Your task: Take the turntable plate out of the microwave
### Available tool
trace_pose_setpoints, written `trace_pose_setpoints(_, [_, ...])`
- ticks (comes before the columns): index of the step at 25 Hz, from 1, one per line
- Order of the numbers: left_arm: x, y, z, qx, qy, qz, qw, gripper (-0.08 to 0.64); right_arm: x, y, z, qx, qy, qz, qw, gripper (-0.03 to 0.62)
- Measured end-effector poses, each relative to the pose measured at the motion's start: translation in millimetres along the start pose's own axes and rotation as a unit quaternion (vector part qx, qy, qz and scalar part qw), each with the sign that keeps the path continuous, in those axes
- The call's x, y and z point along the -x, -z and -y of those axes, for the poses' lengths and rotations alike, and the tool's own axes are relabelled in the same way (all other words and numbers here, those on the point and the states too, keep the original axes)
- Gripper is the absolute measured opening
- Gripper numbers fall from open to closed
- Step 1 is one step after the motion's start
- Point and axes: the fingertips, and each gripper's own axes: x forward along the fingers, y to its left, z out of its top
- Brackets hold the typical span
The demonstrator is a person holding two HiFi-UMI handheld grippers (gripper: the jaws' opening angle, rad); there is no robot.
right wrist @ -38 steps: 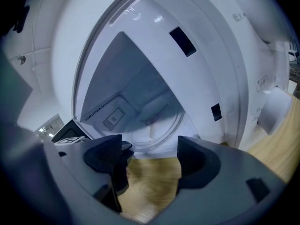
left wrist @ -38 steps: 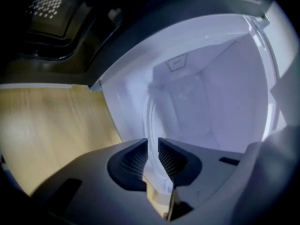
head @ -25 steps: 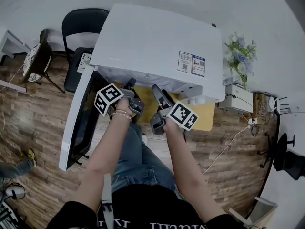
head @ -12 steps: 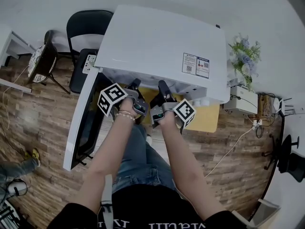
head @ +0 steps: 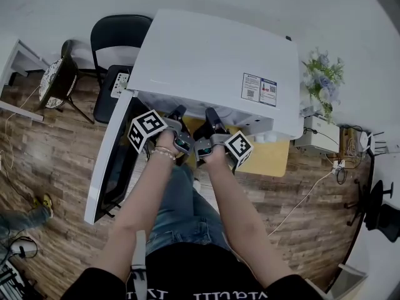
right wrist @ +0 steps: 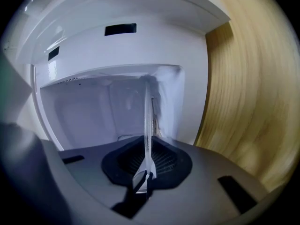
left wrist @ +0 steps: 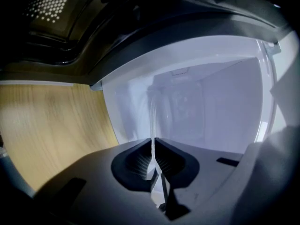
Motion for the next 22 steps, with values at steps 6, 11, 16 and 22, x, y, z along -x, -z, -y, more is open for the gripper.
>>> trace_pose_setpoints(6, [-3, 2, 5, -0.035, 0.031, -0.014, 0.9988, 0.028, 3, -2, 0, -0.001, -0.023, 0.005, 1.000, 0.048])
trace_pose_setpoints(11, [-5, -1, 8, -0.033, 0.065, -0.002, 0.9974, 0.029, 12, 0, -7, 0.009, -0.044, -0.002, 0.999, 0.055])
trace_pose_setpoints(16, [-9, -5, 19, -0.032, 0.100, 0.010, 0.9944, 0.043, 17, 1, -16, 0.020, -0.069, -0.015, 0.997, 0.057])
trace_pose_setpoints(22, [-18, -6, 22, -0.029, 0.107, 0.021, 0.9936, 0.044, 19, 0, -18, 0.027, -0.069, -0.021, 0.997, 0.057])
